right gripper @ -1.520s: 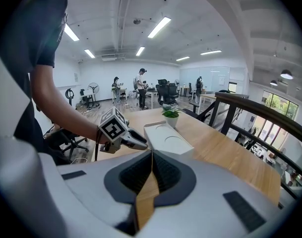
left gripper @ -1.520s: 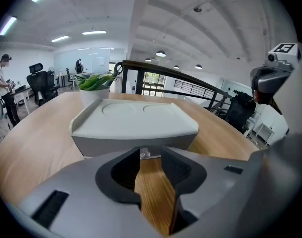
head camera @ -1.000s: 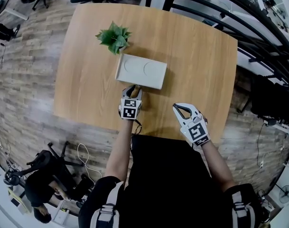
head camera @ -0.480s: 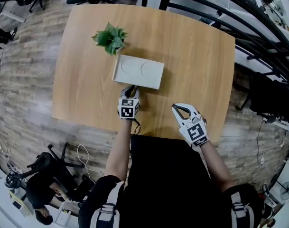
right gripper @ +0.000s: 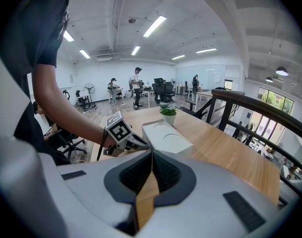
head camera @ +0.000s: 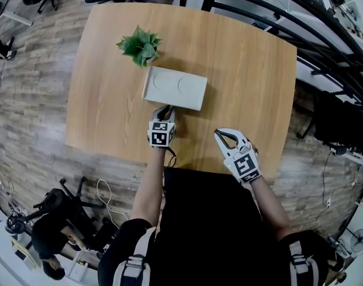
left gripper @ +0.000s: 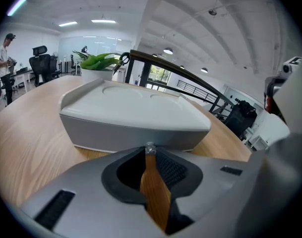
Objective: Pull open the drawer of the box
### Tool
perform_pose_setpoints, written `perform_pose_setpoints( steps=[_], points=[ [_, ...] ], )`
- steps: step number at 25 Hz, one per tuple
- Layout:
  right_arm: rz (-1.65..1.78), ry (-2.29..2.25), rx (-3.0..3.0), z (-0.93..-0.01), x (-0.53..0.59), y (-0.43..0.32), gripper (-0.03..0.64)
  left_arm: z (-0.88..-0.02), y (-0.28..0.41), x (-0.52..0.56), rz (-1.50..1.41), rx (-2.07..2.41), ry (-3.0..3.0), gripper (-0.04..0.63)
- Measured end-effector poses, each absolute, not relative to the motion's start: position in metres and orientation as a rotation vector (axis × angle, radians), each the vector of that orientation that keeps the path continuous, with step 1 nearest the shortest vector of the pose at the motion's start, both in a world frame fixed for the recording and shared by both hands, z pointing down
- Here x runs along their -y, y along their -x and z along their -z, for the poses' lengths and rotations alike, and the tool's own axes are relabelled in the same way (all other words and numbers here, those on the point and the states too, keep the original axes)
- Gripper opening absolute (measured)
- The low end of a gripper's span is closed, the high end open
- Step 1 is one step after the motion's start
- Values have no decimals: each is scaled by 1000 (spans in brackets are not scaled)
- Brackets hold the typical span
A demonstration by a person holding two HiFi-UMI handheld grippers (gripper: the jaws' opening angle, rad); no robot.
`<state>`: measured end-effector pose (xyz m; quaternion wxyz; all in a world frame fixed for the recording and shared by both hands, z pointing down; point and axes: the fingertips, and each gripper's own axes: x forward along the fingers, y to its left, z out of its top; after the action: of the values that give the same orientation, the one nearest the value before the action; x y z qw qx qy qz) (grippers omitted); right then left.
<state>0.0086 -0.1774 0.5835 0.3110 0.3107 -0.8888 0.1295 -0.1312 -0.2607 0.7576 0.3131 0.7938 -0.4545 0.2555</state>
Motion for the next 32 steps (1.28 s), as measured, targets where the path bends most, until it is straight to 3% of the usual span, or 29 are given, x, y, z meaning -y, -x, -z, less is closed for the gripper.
perform_pose_setpoints(
  steps=[32],
  points=[
    [-297,-792,2379,-569,153,-7,25,-757,140,216,-703,1218,-2046,81]
  ],
)
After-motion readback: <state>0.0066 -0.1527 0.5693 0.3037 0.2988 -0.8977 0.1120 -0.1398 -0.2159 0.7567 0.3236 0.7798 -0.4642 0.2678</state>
